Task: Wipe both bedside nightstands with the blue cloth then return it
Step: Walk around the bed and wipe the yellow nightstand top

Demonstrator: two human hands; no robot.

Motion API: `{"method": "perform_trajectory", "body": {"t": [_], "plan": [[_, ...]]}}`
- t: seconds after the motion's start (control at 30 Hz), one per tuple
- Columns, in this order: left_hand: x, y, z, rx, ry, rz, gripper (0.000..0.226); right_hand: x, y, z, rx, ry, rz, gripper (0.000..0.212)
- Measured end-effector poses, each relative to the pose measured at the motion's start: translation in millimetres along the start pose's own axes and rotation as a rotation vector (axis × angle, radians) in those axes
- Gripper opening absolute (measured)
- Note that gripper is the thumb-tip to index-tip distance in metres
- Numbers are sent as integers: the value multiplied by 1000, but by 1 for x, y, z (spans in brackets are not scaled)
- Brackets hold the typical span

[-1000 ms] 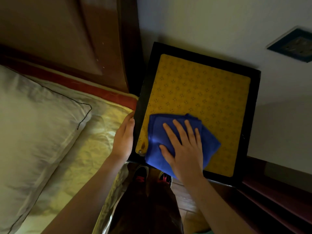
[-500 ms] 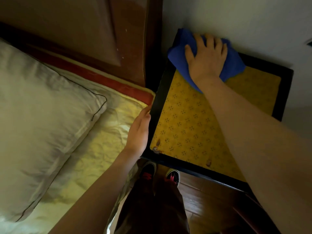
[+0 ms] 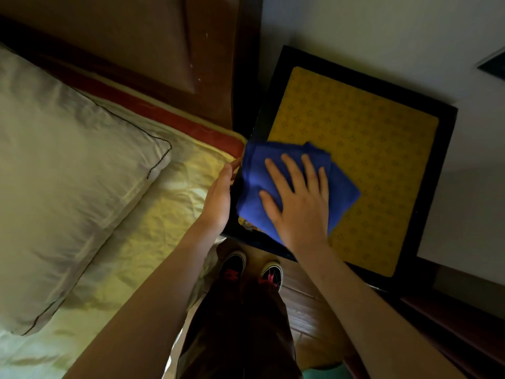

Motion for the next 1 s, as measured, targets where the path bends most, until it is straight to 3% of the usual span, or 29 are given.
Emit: {"method": "perform_trajectory", "body": {"t": [0.13, 0.23, 0.4, 0.6, 0.77, 0.9, 1.0], "plan": [[-2, 0, -1, 8, 24, -10, 39, -9, -54, 4, -71, 24, -45, 53], [-1, -2, 0, 89, 171, -35, 39, -14, -70, 23, 0, 40, -55, 55], [-2, -4, 2, 181, 275, 8, 39, -8, -12, 41, 219, 30, -1, 56], [-1, -6, 4, 222, 363, 42, 38, -19, 23, 51, 208, 135, -13, 59], [-3, -7, 6, 163, 347, 15, 42, -48, -24, 57, 631, 159, 153, 64], [0, -10, 11, 132, 382, 41, 43, -52, -52, 47, 943, 133, 52, 84], [1, -13, 12, 127, 387, 41, 43, -51, -45, 31, 993, 167, -11, 98]]}}
Point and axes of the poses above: each hand's wrist, its own y-axis towards the middle knuckle, its own x-axis out of the palm, z = x × y, the point moved 2 cm from there along y, towards the middle knuckle, and after that the axes turned 7 degrees about z, right-handed, at the moved point
